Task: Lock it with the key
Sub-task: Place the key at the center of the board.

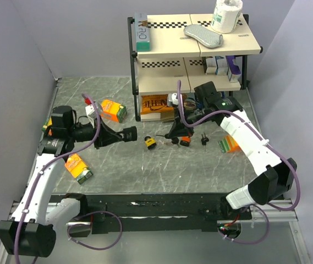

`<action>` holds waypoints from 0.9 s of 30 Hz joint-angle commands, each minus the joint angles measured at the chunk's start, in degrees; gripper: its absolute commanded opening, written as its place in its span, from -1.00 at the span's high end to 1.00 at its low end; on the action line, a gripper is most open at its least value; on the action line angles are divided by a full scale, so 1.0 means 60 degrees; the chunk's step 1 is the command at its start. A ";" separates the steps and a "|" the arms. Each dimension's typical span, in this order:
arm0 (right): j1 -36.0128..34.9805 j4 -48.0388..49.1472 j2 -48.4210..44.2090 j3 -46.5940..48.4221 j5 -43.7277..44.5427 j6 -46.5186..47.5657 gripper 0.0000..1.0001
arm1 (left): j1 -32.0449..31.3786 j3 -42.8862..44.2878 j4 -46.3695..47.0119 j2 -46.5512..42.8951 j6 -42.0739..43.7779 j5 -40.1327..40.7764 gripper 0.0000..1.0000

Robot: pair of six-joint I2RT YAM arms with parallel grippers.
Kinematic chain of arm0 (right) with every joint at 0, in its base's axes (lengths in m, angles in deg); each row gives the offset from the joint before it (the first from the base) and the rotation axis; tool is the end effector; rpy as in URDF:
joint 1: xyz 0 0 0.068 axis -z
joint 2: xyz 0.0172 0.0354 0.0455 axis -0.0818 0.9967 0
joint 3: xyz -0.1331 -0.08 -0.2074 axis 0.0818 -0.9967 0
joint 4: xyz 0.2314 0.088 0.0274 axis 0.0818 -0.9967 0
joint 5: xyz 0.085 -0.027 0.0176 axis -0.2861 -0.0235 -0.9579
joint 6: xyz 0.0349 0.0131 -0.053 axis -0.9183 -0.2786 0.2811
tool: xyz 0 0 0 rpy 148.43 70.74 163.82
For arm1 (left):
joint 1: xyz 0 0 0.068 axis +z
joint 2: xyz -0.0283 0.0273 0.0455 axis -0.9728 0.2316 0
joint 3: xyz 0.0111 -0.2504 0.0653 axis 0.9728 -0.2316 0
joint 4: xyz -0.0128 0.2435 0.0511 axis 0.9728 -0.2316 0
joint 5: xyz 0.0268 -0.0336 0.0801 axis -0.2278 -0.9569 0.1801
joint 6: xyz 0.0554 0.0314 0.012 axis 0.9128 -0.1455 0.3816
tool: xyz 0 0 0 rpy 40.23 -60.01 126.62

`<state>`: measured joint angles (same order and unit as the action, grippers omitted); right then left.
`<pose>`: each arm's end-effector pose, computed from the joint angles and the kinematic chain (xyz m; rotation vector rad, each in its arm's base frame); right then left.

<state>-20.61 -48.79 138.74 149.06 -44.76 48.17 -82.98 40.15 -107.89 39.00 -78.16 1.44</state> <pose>0.2309 0.1557 0.3471 -1.5209 1.6395 1.0761 0.1847 -0.0670 0.3285 0.8473 1.7327 -1.1942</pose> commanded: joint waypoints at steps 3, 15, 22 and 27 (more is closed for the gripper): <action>-0.0644 0.3867 -0.0292 -0.1327 0.1479 -0.2599 1.00 | 0.1631 -0.0659 0.2050 -0.0104 -0.1811 -0.0018 0.98; -0.2975 0.7550 0.2870 -0.1171 0.3621 -0.5428 1.00 | 0.3698 -0.1671 0.3273 -0.0367 -0.4962 0.1888 0.98; -0.3239 0.7944 0.4175 -0.0934 0.3563 -0.6264 1.00 | 0.3816 -0.2156 0.3246 -0.0968 -0.4951 0.2181 0.98; -0.3445 0.8355 0.4600 -0.1022 0.3285 -0.6849 1.00 | 0.3816 -0.2244 0.3128 -0.1159 -0.4849 0.2065 0.98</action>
<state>-39.95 -4.07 164.99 141.10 -23.42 11.78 -60.18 25.84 -93.66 34.34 -106.03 15.93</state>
